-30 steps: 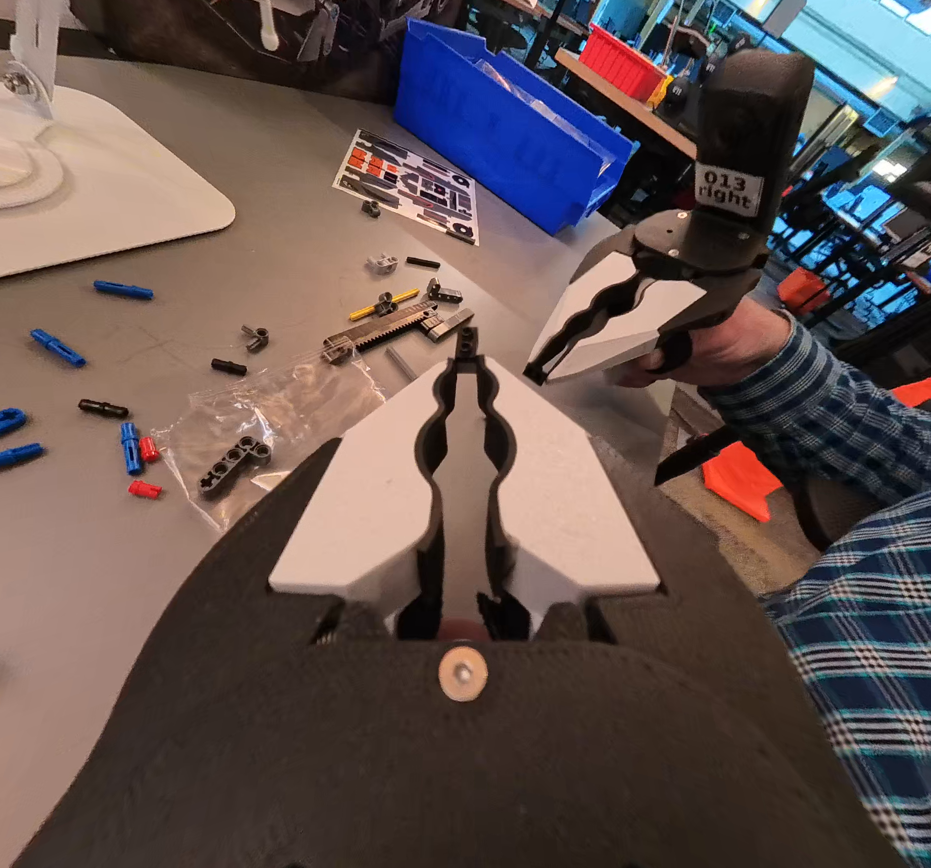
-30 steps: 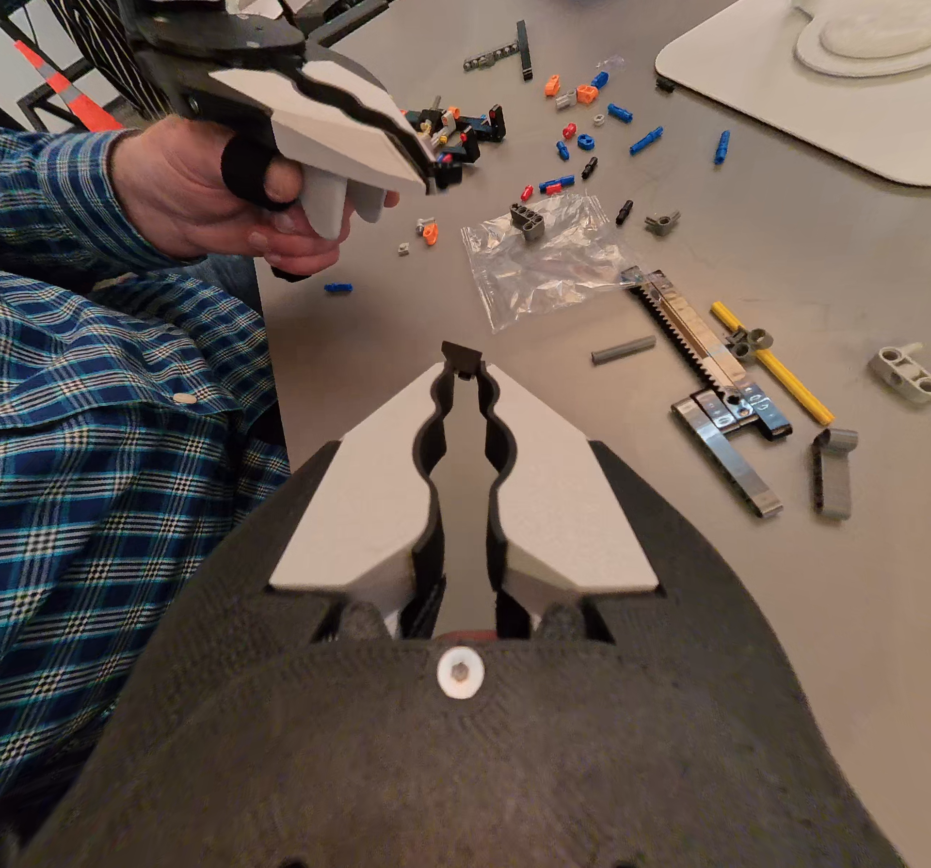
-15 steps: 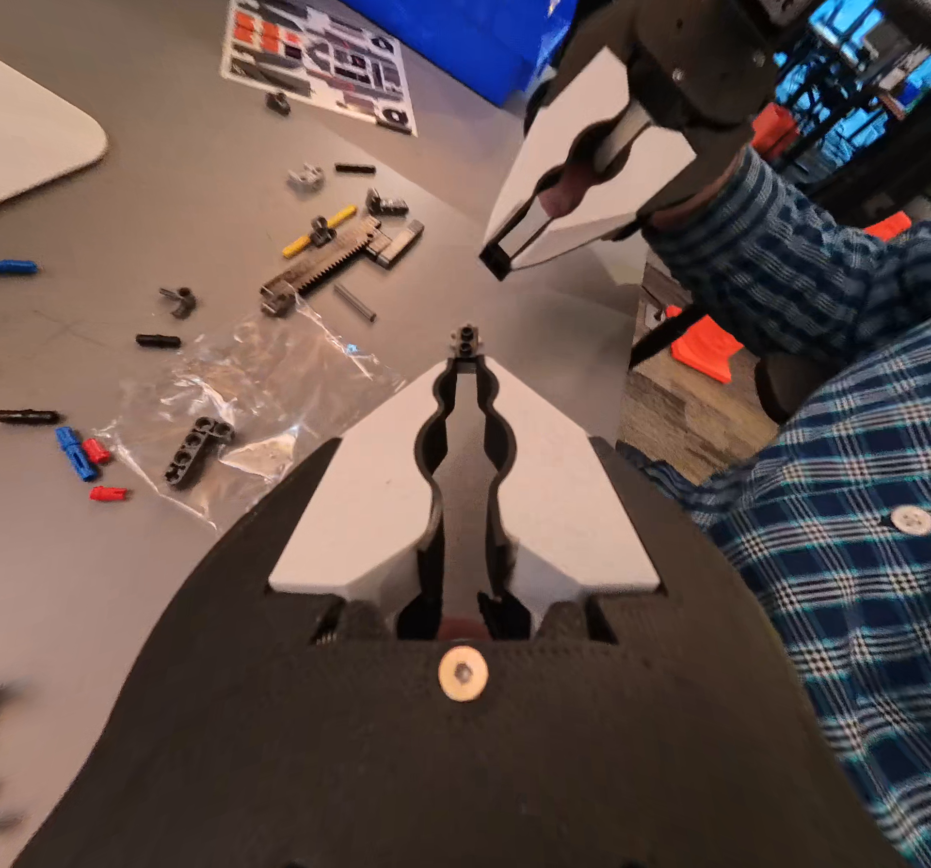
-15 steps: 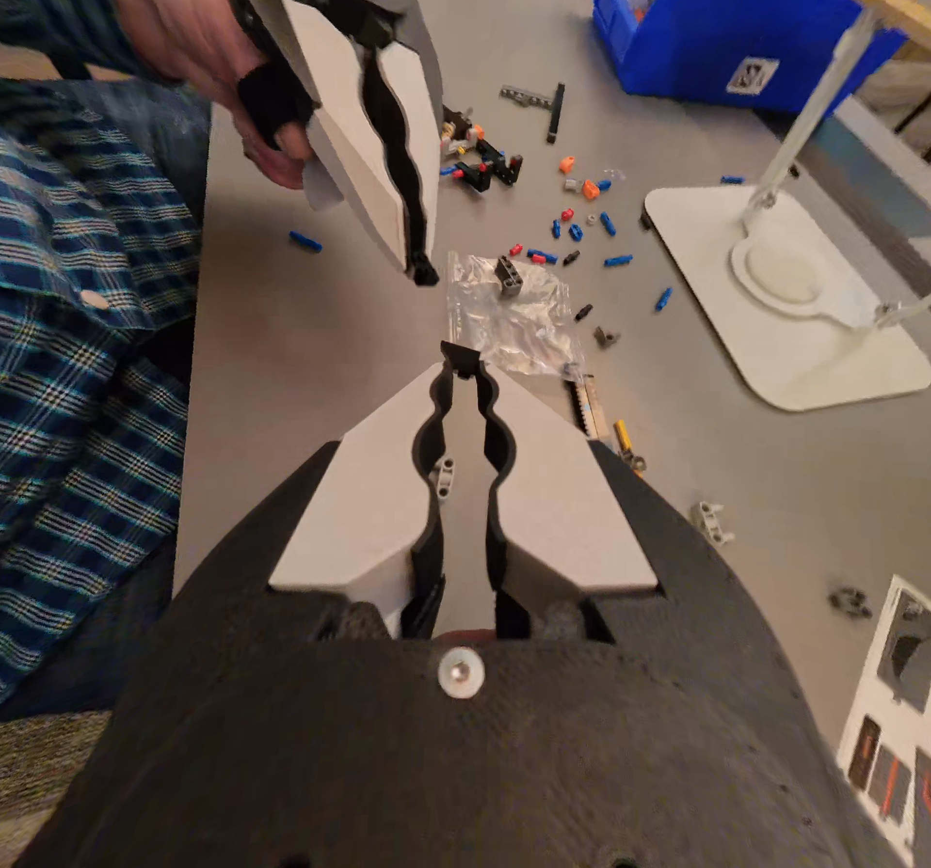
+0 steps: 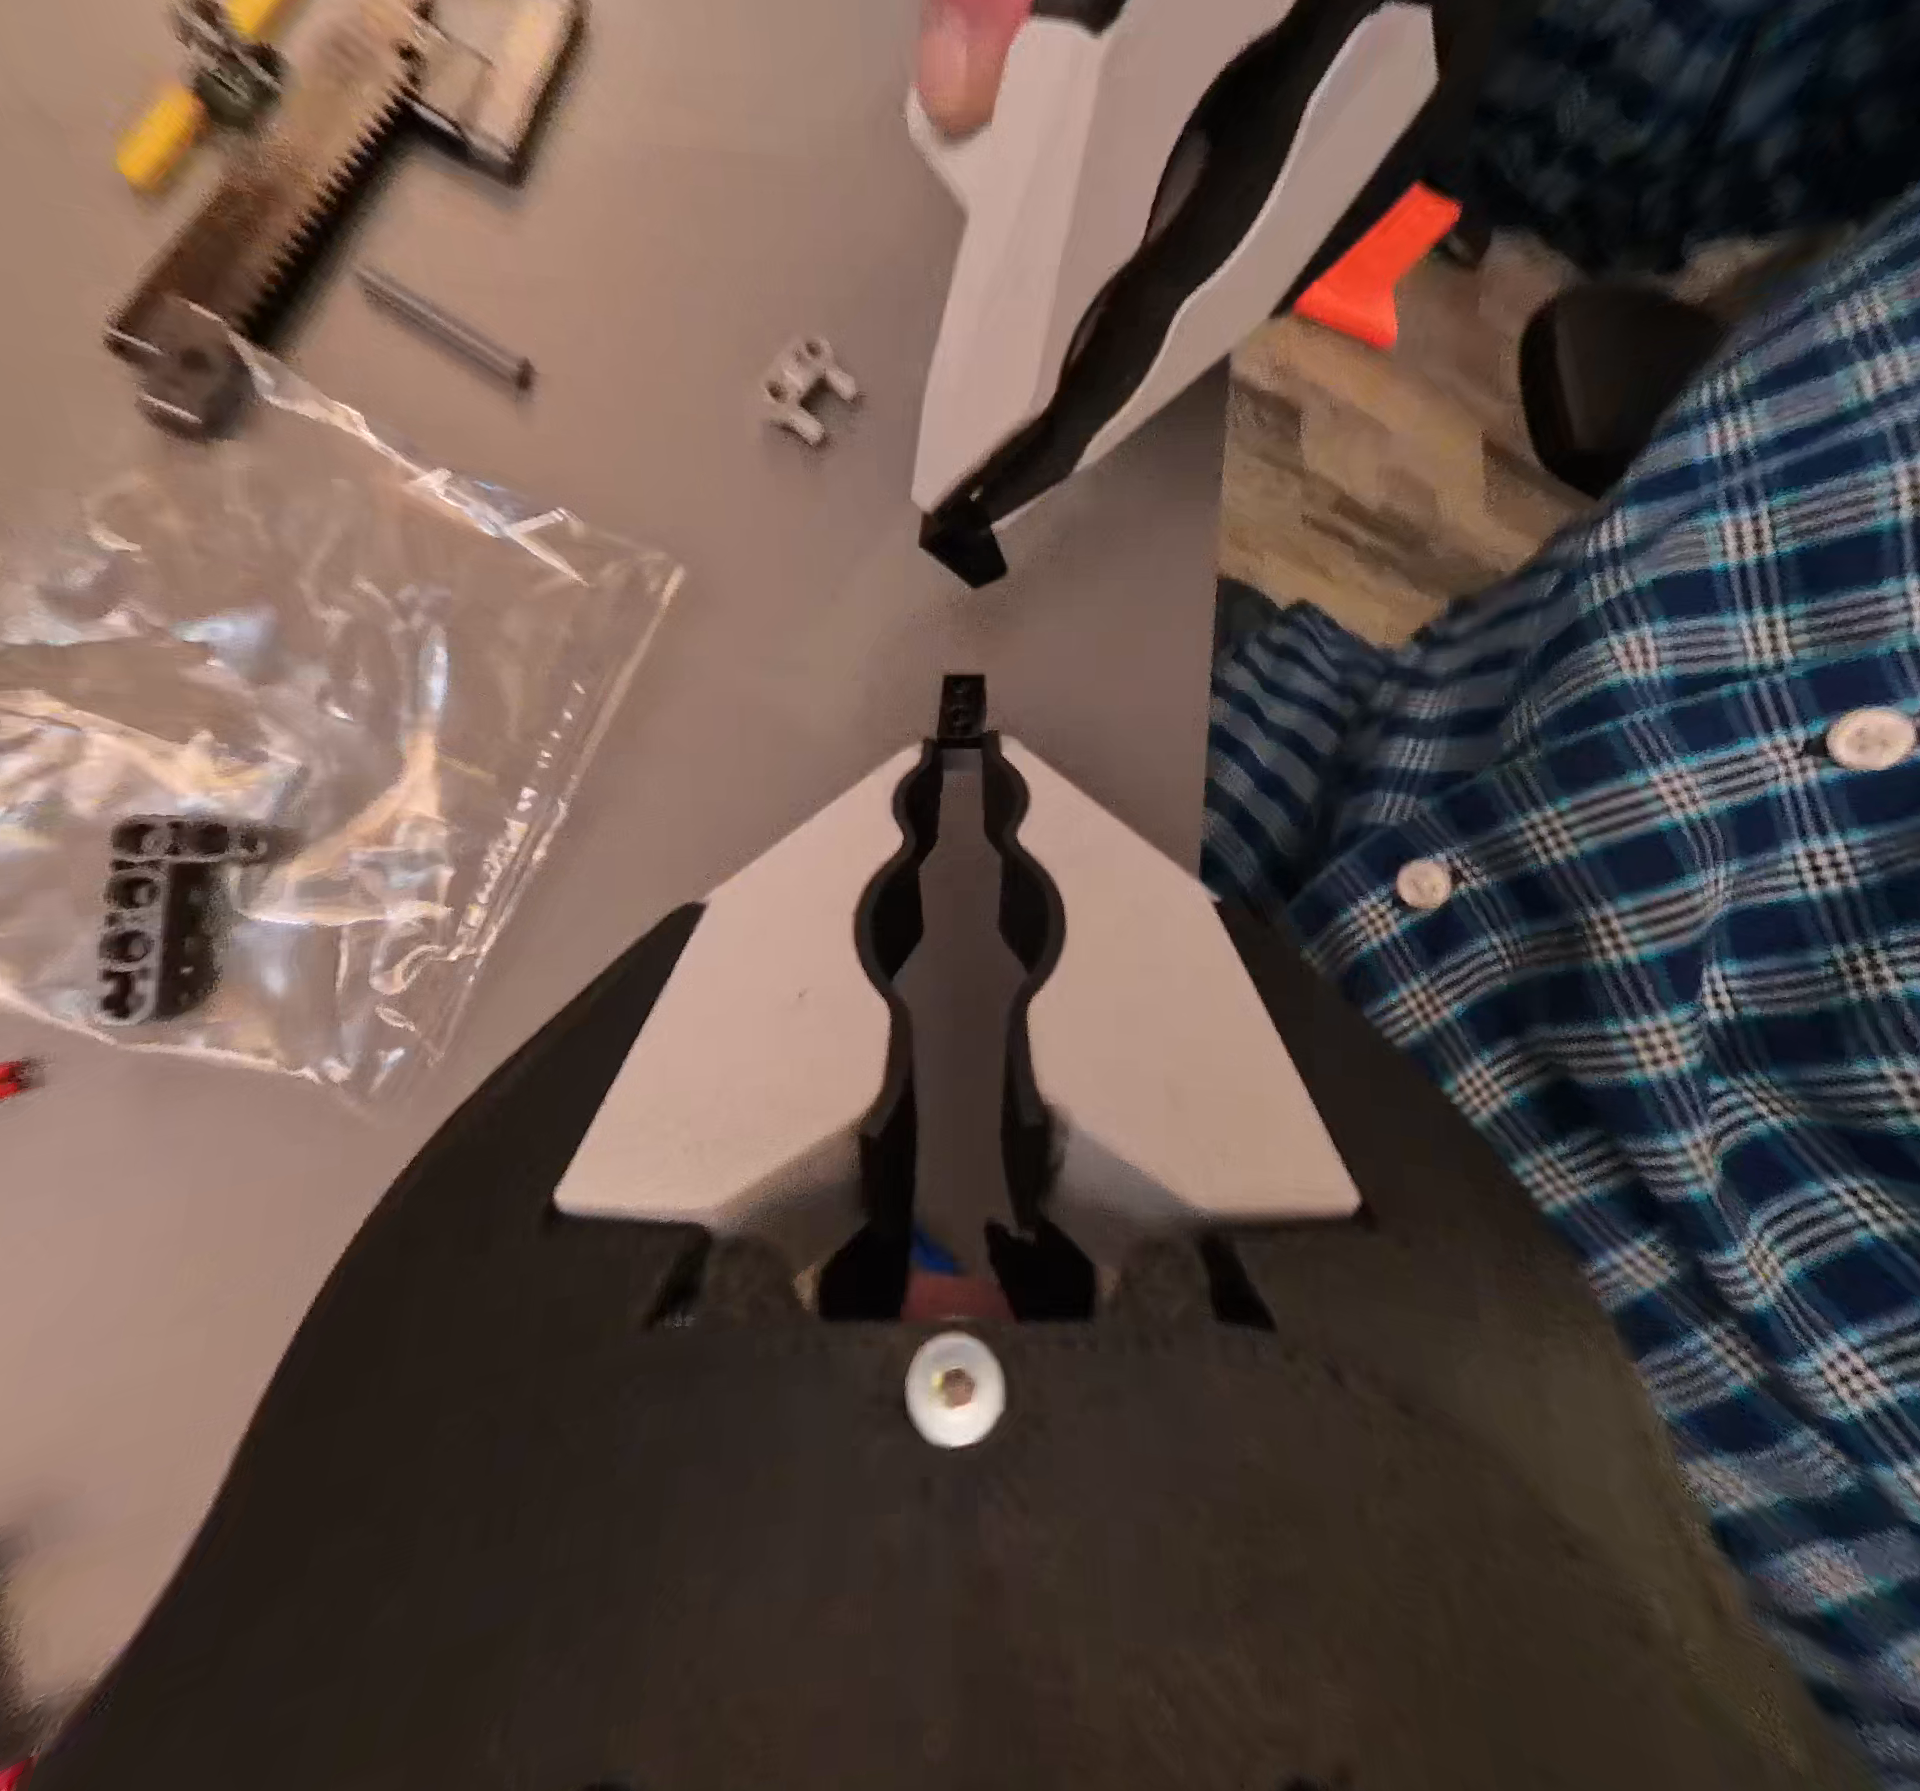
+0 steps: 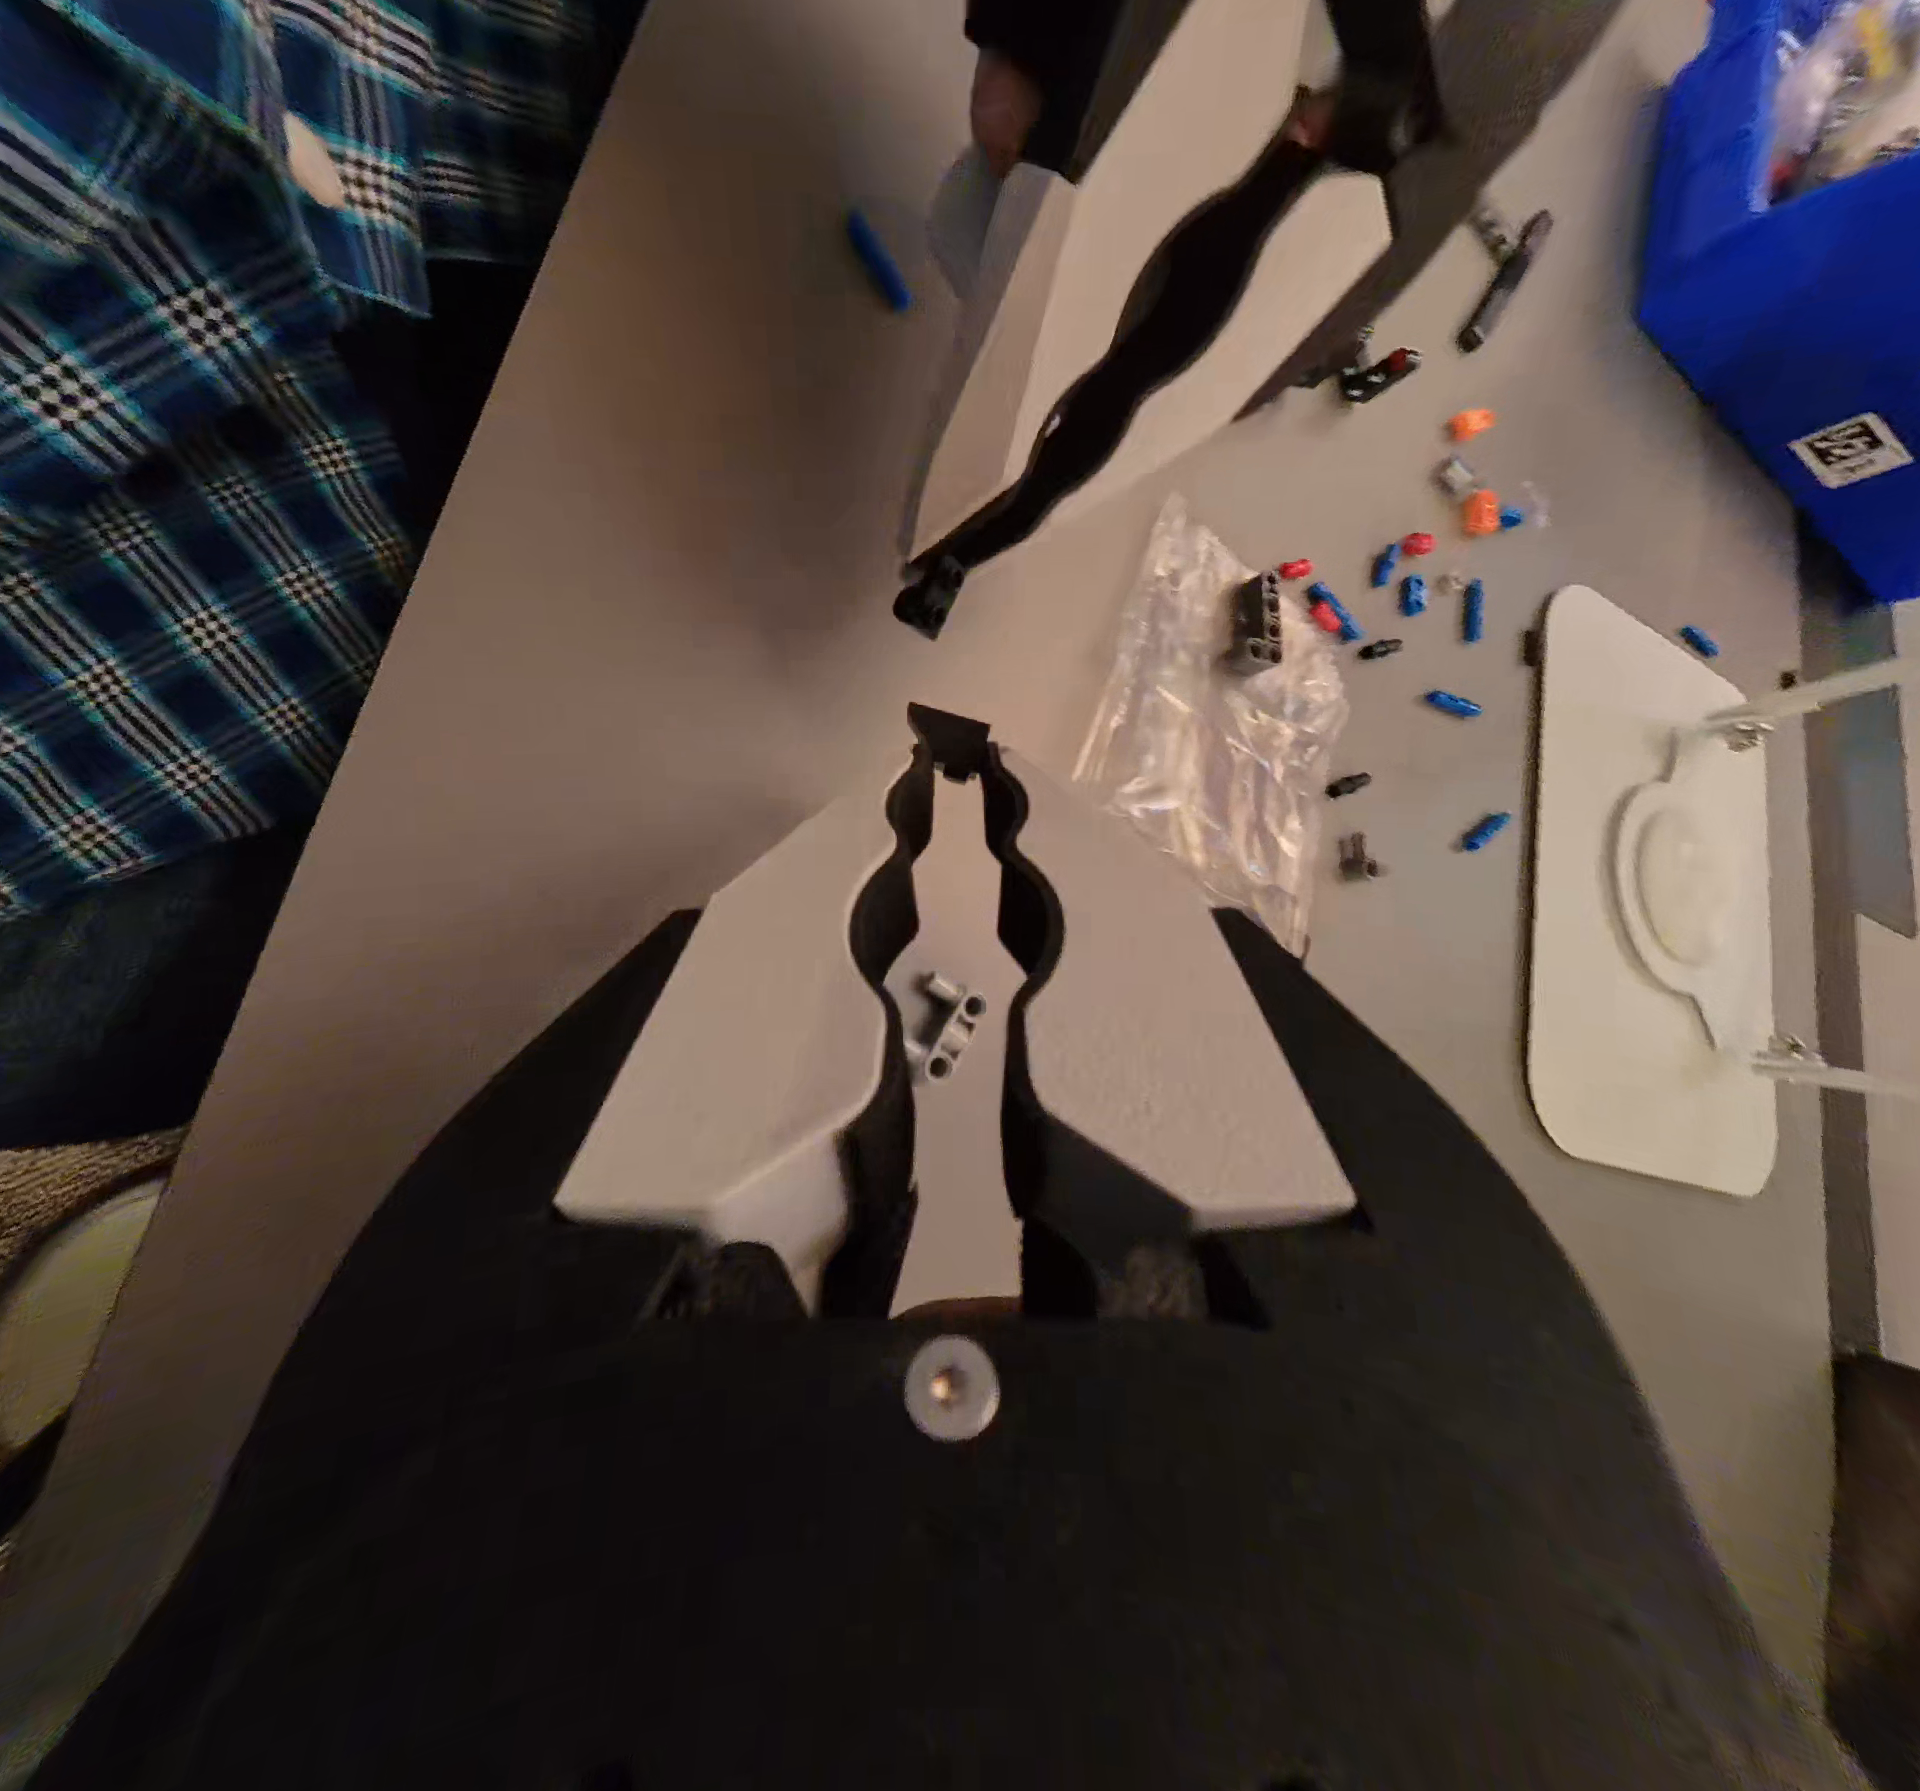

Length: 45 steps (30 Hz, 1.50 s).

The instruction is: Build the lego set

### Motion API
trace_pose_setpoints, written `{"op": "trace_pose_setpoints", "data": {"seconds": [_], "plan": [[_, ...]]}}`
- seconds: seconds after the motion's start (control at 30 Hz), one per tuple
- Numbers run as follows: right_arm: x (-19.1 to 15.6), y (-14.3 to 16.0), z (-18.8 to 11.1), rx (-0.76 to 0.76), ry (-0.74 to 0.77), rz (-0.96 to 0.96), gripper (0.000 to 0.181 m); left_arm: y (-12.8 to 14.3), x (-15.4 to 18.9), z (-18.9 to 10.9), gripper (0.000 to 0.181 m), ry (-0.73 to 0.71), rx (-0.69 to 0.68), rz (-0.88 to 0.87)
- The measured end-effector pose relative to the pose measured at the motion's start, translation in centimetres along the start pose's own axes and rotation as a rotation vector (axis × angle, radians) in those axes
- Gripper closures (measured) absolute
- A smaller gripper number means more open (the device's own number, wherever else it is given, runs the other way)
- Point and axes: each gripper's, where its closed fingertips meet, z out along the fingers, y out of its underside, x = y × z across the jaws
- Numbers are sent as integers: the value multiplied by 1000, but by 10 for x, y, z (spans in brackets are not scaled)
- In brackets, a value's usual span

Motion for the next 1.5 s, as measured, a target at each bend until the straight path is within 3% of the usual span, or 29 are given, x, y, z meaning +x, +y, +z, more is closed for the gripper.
{"op": "trace_pose_setpoints", "data": {"seconds": [0.23,0.33,0.5,0.67,0.9,1.07,1.5], "plan": [[-12,5,14,-8,-31,48,174,22,-8,13,174,37,-247,53],[-15,10,18,-25,-33,67,174,21,-17,18,171,-13,-277,96],[-16,15,18,-36,-29,88,174,14,-24,17,154,-84,-245,141],[-16,15,18,-25,-32,134,174,16,-24,9,142,-264,-206,279],[-20,17,32,-43,-130,255,175,15,-22,23,155,-409,-128,399],[-20,15,35,-24,-197,286,174,15,-22,25,167,-414,-102,405],[-19,17,35,-50,-294,223,175,11,-22,28,169,-376,-100,441]]}}
